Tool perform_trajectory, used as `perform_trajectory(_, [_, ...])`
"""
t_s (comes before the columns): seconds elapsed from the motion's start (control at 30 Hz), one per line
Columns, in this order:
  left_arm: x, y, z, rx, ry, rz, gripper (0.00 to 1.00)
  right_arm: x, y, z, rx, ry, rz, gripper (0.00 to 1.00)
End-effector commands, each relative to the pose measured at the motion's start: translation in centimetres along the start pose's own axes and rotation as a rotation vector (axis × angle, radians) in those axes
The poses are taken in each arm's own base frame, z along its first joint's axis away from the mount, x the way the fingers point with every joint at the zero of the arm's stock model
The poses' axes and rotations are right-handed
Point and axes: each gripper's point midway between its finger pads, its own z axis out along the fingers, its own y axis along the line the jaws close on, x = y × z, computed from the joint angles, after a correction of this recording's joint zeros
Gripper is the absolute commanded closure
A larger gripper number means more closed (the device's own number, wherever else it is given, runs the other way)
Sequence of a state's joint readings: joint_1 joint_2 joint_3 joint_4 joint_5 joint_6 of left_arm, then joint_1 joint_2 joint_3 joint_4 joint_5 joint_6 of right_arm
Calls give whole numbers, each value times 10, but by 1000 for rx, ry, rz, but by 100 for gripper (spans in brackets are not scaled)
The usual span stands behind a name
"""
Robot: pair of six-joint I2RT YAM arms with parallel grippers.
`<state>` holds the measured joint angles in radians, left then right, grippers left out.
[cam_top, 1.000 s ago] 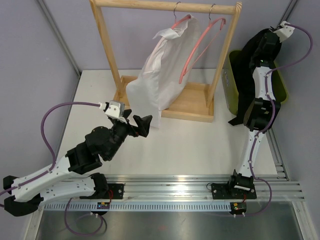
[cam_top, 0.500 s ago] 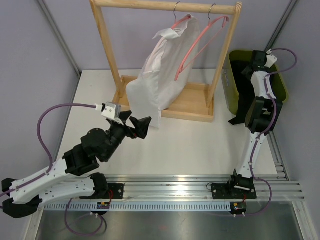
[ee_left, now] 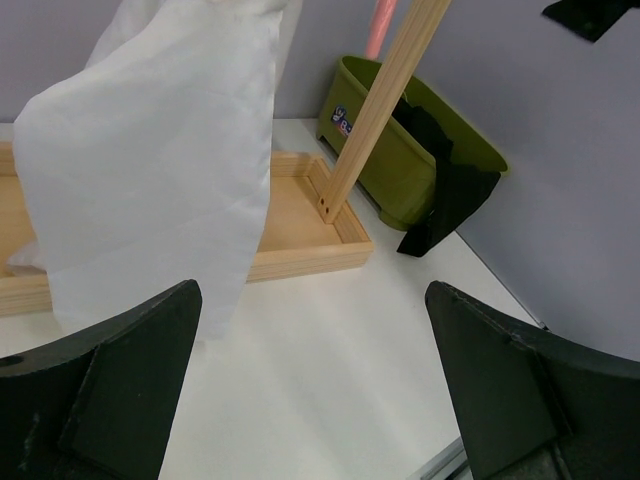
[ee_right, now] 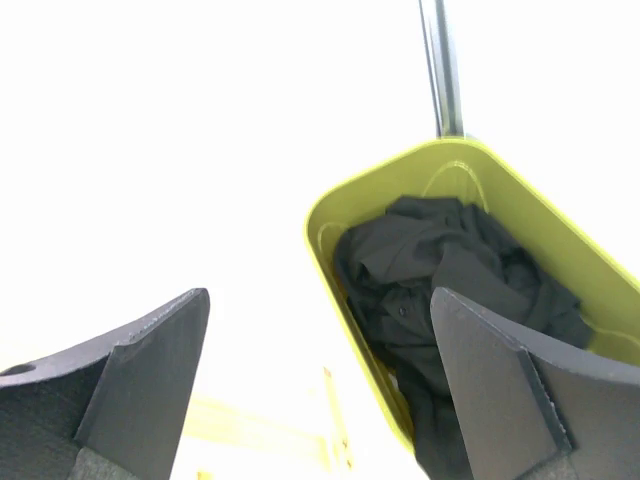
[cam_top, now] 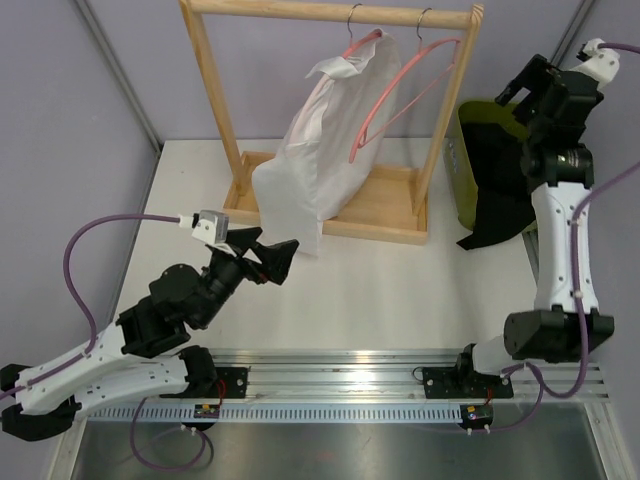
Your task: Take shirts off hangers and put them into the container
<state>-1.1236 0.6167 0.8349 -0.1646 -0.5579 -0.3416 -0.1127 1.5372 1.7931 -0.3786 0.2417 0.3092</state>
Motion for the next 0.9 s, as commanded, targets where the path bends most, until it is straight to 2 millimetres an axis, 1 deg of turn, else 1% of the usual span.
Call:
perform_trajectory(0.0, [-3, -8, 0, 47, -21, -40, 1, 60, -22, -43, 26, 244, -104, 1])
perform_trajectory(0.03, [-3, -10, -1, 55, -24, -43, 1, 72, -30, -52, 46, 277, -106, 0])
perform_trajectory(0.07, [0, -10, 0, 58, -18, -44, 1, 107, -45, -62, 75, 363, -117, 1])
perform_trajectory(0.1, [2, -10, 1, 56, -13, -42, 1, 107, -45, -79, 55, 357, -101, 0])
perform_trajectory(0.13, [3, -10, 2, 55, -10, -40, 1, 119, -46, -89, 41, 383, -77, 1])
perform_trajectory(0.17, [6, -11, 3, 58, -1, -37, 1, 146, -47, -99, 15, 450, -62, 1])
perform_trajectory(0.2, [10, -12, 4, 63, 12, -34, 1, 141, -40, -116, -36, 424, -41, 1])
perform_trajectory(0.23, [10, -14, 5, 66, 17, -36, 1, 148, -27, -128, -99, 435, -31, 1])
perform_trajectory(0.27, [11, -14, 5, 65, 23, -36, 1, 167, -10, -142, -223, 484, -18, 0])
perform_trajectory(0.3, [12, -15, 6, 65, 27, -40, 1, 160, 1, -162, -303, 461, -7, 1])
perform_trajectory(0.33, [12, -14, 5, 63, 32, -39, 1, 161, 11, -176, -373, 472, -5, 1])
perform_trajectory(0.37, [10, -14, 4, 63, 29, -40, 1, 165, 34, -198, -511, 506, 6, 1])
perform_trajectory(0.4, [8, -15, 3, 67, 28, -42, 1, 153, 43, -218, -587, 473, 15, 0])
perform_trajectory(0.43, [5, -14, 1, 68, 21, -46, 1, 147, 56, -236, -673, 471, 18, 1])
perform_trajectory(0.47, [3, -15, 0, 71, 17, -46, 1, 140, 59, -245, -701, 451, 25, 1])
perform_trajectory(0.5, [0, -15, -1, 77, 13, -43, 1, 125, 62, -258, -735, 401, 38, 1])
perform_trajectory(0.57, [-3, -16, -3, 81, 13, -39, 1, 111, 69, -273, -794, 370, 71, 1])
perform_trajectory(0.6, [-9, -18, -4, 84, 9, -46, 1, 105, 70, -280, -810, 357, 81, 1])
perform_trajectory(0.63, [-8, -17, -5, 82, 18, -42, 1, 105, 71, -282, -813, 376, 91, 1])
perform_trajectory(0.67, [-7, -18, -4, 83, 25, -43, 1, 106, 66, -282, -767, 412, 90, 1])
perform_trajectory(0.7, [-7, -20, -4, 84, 38, -42, 1, 116, 63, -271, -717, 470, 84, 1])
perform_trajectory(0.73, [-6, -20, -4, 86, 46, -41, 1, 124, 60, -267, -703, 499, 42, 1])
perform_trajectory(0.77, [-5, -20, -4, 84, 51, -43, 1, 137, 58, -269, -708, 559, 23, 1])
perform_trajectory(0.8, [-3, -20, -4, 84, 60, -38, 1, 145, 56, -266, -698, 585, 17, 1])
perform_trajectory(0.83, [-2, -20, -4, 82, 62, -37, 1, 149, 57, -266, -707, 591, 14, 1])
perform_trajectory(0.87, [-3, -19, -5, 80, 58, -35, 1, 153, 63, -270, -763, 598, 20, 0])
